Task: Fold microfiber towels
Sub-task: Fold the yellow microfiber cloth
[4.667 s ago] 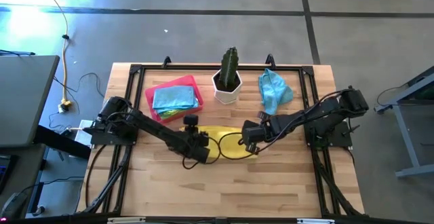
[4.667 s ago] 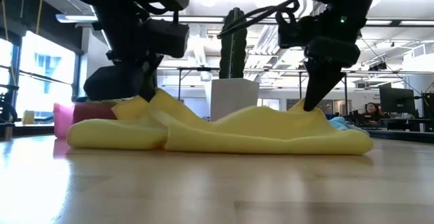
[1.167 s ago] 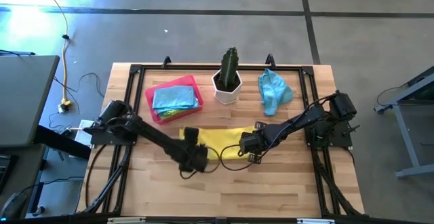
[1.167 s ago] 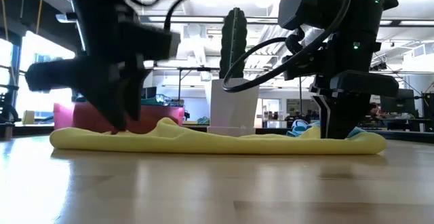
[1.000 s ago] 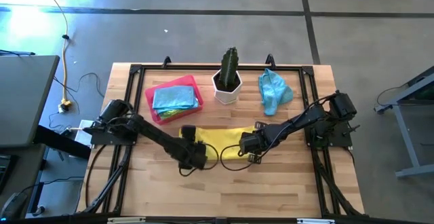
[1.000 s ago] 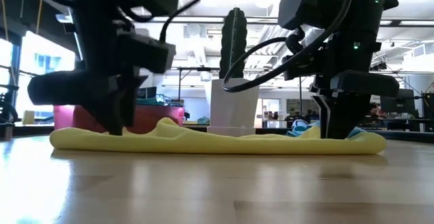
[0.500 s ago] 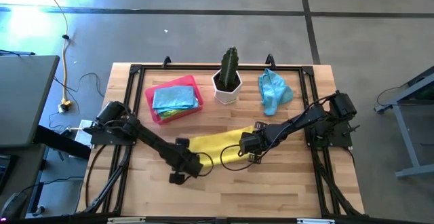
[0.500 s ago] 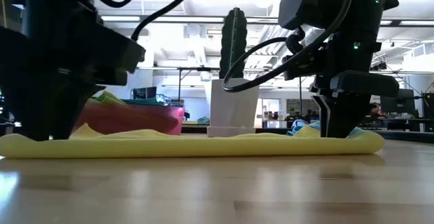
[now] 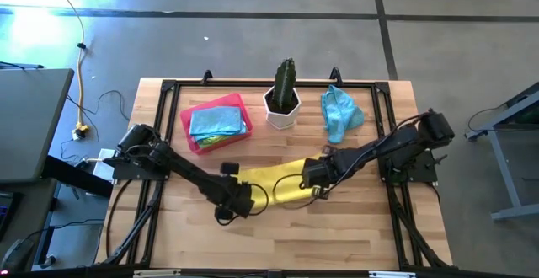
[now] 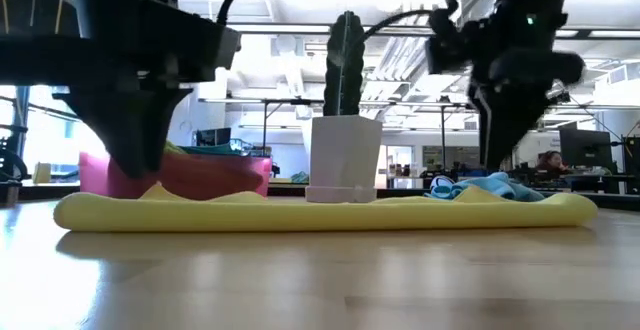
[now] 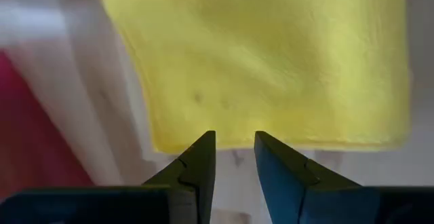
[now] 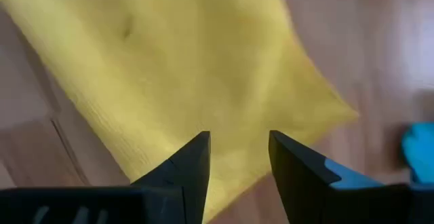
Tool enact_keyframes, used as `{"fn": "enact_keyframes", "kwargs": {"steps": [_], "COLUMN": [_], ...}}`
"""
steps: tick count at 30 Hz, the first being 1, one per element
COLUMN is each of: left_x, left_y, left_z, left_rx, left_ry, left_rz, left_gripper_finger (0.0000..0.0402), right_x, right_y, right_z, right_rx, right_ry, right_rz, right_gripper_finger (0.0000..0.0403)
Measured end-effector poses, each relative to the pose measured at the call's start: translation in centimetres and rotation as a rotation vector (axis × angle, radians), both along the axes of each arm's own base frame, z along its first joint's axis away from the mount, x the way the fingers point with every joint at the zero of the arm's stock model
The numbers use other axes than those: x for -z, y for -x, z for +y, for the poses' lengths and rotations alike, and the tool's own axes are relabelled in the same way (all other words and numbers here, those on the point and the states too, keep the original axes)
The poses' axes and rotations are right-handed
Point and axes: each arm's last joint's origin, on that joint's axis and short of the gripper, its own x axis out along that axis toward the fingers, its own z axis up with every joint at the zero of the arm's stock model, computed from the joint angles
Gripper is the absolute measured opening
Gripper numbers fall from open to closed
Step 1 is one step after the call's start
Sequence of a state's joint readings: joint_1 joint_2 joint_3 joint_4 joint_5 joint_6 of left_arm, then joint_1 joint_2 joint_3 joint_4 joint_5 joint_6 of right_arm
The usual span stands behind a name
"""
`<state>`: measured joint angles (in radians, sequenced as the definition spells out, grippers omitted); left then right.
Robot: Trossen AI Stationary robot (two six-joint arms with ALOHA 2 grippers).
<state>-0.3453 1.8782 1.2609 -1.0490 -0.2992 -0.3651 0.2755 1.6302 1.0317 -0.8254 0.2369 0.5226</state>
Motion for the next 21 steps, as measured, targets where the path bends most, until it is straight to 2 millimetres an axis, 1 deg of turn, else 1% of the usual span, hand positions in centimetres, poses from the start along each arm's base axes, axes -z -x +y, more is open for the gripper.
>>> {"fn": "enact_keyframes", "kwargs": {"steps": [2,4,10,14,17,21], "left_x": [0.1,0.4,2.2,3.3,3.9,4.0], "left_y": [-0.1,-0.4,-0.8,-0.2,0.3,0.5], "left_z": [0.3,0.8,1.7,1.9,2.0,1.5], "left_rx": [0.004,-0.003,0.001,-0.012,-0.054,-0.109], "left_ry": [-0.038,-0.045,0.049,0.11,0.131,0.155], "left_rz": [-0.016,-0.044,-0.102,-0.091,-0.102,-0.112], "left_gripper_finger": [0.0092,0.0092,0.0092,0.0092,0.0092,0.0092], "right_x": [-0.9,-0.8,1.6,2.5,3.4,4.8], "right_y": [0.4,1.2,3.9,5.0,6.2,7.0], "right_z": [-0.2,-0.5,-1.2,-1.4,-1.7,-1.9], "right_rx": [0.046,0.102,0.274,0.349,0.432,0.472], "right_ry": [0.021,0.04,-0.059,-0.17,-0.229,-0.272], "right_rz": [-0.028,-0.027,-0.005,-0.139,-0.207,-0.281], "right_gripper_finger": [0.0144,0.0144,0.0144,0.0144,0.0147,0.0169]}}
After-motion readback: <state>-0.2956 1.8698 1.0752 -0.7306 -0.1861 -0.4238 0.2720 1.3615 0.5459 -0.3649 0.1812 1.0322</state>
